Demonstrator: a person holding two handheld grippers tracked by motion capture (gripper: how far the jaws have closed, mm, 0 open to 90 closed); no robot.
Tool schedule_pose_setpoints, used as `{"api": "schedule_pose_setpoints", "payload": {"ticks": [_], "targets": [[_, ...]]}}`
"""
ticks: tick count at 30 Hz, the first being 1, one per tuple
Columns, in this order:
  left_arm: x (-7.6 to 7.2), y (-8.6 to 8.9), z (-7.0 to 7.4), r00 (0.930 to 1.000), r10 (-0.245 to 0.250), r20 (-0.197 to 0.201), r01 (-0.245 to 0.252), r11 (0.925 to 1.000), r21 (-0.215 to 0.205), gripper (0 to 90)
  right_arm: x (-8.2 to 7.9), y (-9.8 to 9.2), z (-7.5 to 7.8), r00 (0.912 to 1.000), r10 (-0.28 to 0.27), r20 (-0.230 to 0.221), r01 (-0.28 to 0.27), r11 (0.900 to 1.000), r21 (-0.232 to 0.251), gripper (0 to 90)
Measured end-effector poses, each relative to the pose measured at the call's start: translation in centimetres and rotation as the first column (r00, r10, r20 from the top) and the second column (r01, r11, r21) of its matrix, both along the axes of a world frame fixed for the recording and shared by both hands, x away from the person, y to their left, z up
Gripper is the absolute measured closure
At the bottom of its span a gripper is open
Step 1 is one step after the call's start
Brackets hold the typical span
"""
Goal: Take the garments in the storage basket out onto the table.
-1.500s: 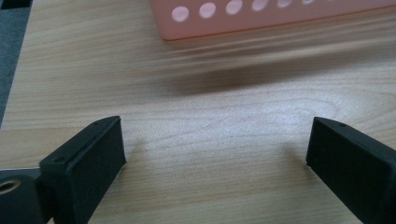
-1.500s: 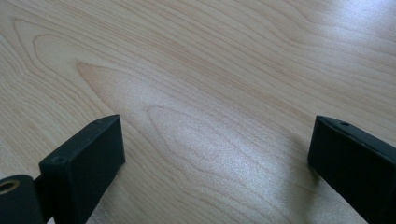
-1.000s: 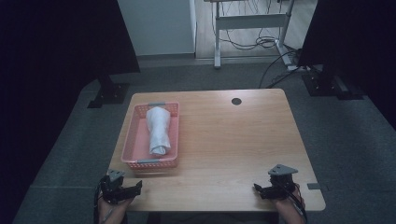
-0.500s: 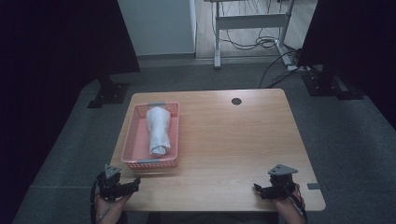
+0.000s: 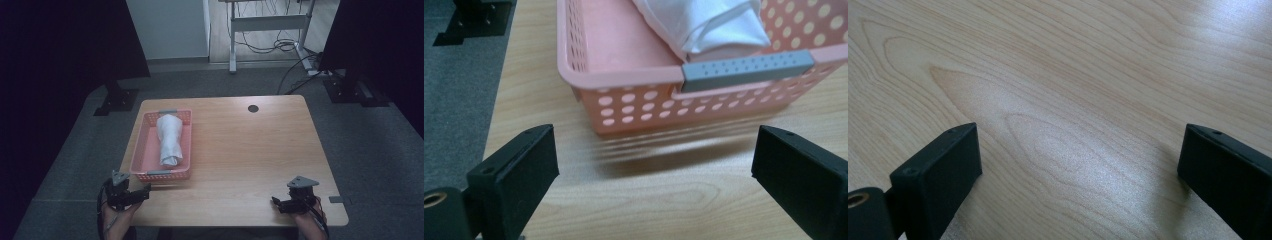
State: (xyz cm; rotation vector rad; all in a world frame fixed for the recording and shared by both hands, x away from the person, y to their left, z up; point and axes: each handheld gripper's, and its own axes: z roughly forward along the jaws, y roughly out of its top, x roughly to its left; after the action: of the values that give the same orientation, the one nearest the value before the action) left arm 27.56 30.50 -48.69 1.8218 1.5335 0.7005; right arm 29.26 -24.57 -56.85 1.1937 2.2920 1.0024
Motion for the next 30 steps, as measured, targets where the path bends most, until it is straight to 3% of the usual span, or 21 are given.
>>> {"api": "schedule_pose_setpoints", "payload": {"ticks": [9, 30], "targets": [[0.9, -0.8, 1.5, 0.9996, -0.012, 0.027, 0.012, 0.9997, 0.02, 4.2, 0.0, 0.0, 0.0, 1.0, 0.0, 0.0, 0.0, 1.0, 0.0, 3.6], [2.1, -1.7, 3.3, 0.9974, -0.038, 0.062, 0.035, 0.9981, 0.051, 4.2, 0.0, 0.0, 0.0, 1.0, 0.0, 0.0, 0.0, 1.0, 0.0, 3.6]]}}
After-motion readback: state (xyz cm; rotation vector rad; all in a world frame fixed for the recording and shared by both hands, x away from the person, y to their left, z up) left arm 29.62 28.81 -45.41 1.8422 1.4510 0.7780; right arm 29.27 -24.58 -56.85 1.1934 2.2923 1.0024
